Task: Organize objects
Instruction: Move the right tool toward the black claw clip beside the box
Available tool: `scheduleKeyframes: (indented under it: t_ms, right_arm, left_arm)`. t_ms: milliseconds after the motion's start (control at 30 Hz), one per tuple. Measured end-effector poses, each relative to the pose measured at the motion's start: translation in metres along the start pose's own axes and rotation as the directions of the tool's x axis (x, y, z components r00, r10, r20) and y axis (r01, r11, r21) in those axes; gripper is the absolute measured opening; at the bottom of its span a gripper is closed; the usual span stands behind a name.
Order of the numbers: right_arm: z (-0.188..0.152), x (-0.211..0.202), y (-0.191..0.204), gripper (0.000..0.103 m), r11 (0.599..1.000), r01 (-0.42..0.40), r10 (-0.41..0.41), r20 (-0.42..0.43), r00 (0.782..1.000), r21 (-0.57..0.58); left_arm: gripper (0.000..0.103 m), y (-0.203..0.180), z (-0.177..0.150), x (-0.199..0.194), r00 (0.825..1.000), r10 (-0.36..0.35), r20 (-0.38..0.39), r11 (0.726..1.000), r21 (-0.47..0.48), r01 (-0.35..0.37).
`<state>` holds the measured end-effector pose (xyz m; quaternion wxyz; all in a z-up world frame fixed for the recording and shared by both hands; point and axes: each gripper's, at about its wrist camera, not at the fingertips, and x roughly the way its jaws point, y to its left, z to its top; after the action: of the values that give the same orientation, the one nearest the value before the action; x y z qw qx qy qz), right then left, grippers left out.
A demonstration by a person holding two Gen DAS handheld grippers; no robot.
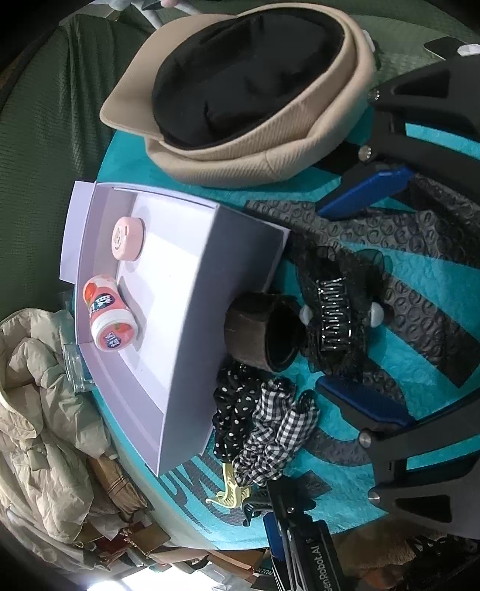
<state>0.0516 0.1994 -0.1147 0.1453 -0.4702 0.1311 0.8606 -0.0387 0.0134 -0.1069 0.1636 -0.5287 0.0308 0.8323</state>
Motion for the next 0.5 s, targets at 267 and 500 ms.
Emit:
scheduleKeyframes:
  t_ms: [267, 500]
  right_arm:
    - [-0.001, -0.003, 0.003, 0.065, 1.0, -0.011, 0.012, 0.01, 1.0, -0.022]
    - [-0.008, -0.009, 0.013, 0.05, 0.997, -0.054, 0.055, 0.009, 0.998, -0.063]
  left_arm:
    - [0.051, 0.005, -0.004, -0.004, 1.0, 0.015, 0.017, 0.999, -0.044, -0.015]
    - [0.038, 0.007, -0.012, -0.011, 1.0, -0.014, 0.016, 0.999, -0.033, 0.014]
